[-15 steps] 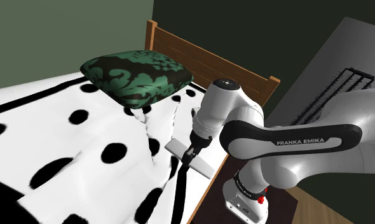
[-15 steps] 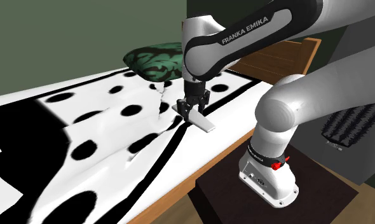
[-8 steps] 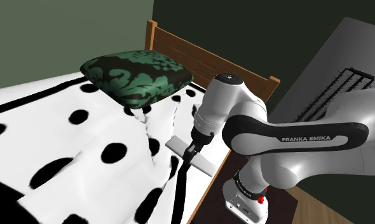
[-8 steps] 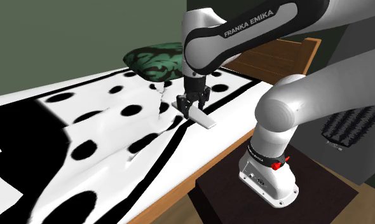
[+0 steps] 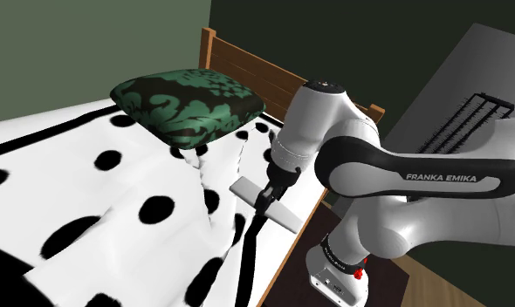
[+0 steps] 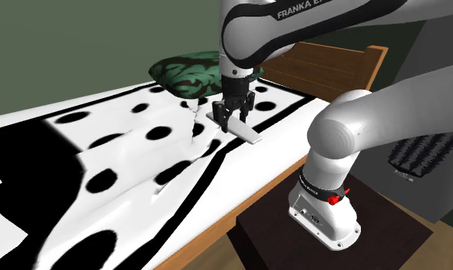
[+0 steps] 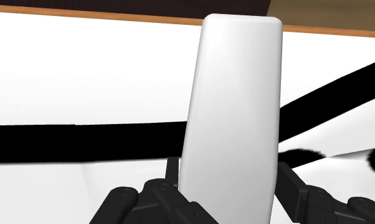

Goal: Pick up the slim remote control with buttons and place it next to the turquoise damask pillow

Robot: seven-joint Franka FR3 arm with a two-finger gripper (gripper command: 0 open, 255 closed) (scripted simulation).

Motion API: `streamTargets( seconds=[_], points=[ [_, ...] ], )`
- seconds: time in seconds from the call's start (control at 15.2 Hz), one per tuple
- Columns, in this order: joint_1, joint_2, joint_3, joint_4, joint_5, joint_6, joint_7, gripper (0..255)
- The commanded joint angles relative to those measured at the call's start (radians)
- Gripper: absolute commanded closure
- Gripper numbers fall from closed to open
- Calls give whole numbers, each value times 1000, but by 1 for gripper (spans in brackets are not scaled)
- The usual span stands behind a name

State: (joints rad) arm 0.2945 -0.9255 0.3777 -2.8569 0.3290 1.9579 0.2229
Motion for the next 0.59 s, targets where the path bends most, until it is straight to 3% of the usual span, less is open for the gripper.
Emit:
streamTargets(
  seconds=[0.0, 0.53],
  points=[
    [-2, -15, -9, 20, -9, -35, 2, 255],
    [-16, -35, -42, 116, -42, -150, 6, 255]
  ],
)
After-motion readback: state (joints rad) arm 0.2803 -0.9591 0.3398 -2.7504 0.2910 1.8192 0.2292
